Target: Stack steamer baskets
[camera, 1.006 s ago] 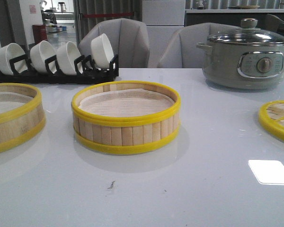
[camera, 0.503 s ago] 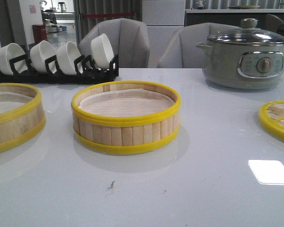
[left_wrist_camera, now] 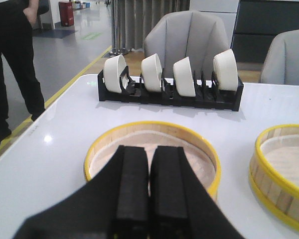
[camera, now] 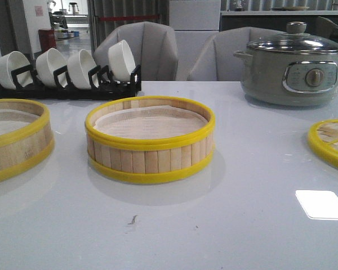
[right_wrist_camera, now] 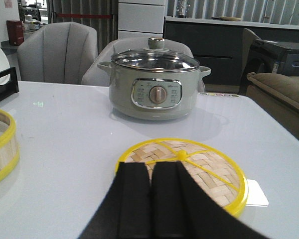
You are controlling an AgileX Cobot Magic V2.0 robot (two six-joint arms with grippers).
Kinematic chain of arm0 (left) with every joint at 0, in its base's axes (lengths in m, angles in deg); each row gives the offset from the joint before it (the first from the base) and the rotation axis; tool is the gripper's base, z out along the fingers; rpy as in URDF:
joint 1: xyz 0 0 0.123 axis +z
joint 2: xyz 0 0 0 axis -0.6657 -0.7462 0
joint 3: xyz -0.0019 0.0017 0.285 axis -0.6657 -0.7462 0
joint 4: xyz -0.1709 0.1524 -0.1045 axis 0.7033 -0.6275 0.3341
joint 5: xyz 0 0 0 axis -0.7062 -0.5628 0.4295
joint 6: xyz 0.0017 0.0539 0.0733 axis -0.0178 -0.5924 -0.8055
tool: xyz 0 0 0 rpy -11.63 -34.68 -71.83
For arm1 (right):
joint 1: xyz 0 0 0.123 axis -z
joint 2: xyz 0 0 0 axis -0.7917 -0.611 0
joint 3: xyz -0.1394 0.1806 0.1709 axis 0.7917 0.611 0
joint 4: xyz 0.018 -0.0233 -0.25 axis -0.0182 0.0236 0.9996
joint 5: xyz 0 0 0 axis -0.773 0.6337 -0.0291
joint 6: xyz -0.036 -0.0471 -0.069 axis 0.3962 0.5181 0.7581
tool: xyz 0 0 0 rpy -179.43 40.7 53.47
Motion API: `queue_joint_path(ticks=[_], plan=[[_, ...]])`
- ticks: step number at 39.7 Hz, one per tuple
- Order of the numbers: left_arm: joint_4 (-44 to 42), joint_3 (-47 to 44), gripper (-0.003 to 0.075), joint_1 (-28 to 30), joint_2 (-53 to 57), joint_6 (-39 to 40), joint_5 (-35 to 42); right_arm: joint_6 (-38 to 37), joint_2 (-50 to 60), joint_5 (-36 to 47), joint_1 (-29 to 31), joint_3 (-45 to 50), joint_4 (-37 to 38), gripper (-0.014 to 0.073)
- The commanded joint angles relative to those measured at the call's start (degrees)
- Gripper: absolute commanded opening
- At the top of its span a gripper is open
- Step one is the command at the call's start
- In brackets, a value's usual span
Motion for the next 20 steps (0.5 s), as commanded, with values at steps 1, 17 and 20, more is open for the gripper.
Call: queue_joint_path(ticks=[1,17,20], plan=[[-1.6,13.5,0.0083,-0.4,-9.8,0.1,-1.0,0.3,1.2,5.3,0.2,-0.8,0.3,0.0051],[-5.3,59.3,0.0083,-0.4,-39.2,-5.9,-33.2,0.3,1.2,5.3,0.2,-0.8,0.3,0.0051],[-5.3,61.3,0.0083,-0.4,-41.1,-6.2,-35.4,0.3,1.2,5.3,0.2,-0.8,0.3,0.0051]])
